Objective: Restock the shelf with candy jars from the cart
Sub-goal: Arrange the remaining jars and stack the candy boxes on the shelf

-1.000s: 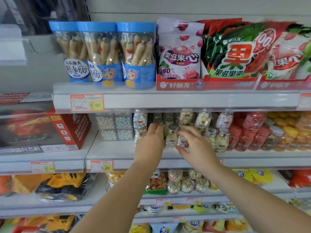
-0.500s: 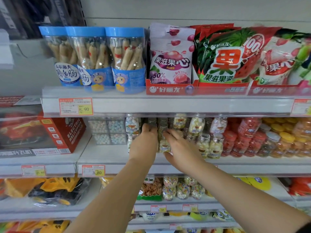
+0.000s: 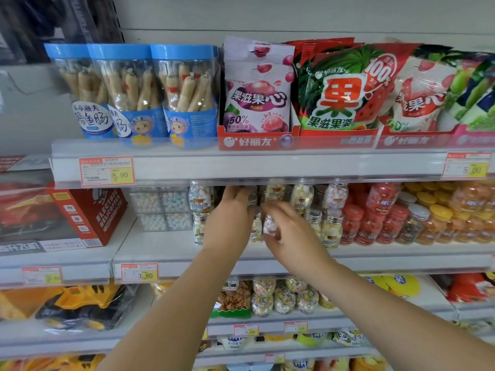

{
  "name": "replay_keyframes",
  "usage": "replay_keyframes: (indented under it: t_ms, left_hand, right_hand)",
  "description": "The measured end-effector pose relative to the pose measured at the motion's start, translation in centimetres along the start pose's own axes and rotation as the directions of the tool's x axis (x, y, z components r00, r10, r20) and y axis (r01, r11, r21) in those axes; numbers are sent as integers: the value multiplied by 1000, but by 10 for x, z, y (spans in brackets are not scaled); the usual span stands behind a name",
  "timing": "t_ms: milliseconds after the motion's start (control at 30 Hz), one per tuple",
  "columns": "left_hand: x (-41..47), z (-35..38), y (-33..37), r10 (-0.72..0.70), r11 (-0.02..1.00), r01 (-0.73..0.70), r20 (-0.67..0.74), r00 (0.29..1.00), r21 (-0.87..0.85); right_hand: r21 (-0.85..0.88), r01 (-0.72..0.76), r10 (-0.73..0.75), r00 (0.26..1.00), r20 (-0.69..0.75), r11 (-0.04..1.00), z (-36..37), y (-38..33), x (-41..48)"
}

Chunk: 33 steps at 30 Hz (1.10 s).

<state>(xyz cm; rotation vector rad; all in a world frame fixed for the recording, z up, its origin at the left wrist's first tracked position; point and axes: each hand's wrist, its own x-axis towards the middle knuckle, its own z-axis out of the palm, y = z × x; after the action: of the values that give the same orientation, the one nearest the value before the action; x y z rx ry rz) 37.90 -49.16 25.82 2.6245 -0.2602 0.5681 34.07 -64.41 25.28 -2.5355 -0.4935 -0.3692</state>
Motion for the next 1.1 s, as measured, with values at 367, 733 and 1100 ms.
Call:
replay_keyframes:
  t_ms: [367,733,1100]
  left_hand:
    - [48,26,33,-284,890,338,210,936,-305]
    - [45,31,53,-348,922,368,163,923,-118]
    - [38,41,54,-346,932,349,42,937,-96]
  right_hand:
    - [131,-276,289,953,-93,952,-48,25,-14]
    - [13,-321,319,943,93,947,-53,16,5]
    - [-52,-294,299,942,151,954,-53,22,14]
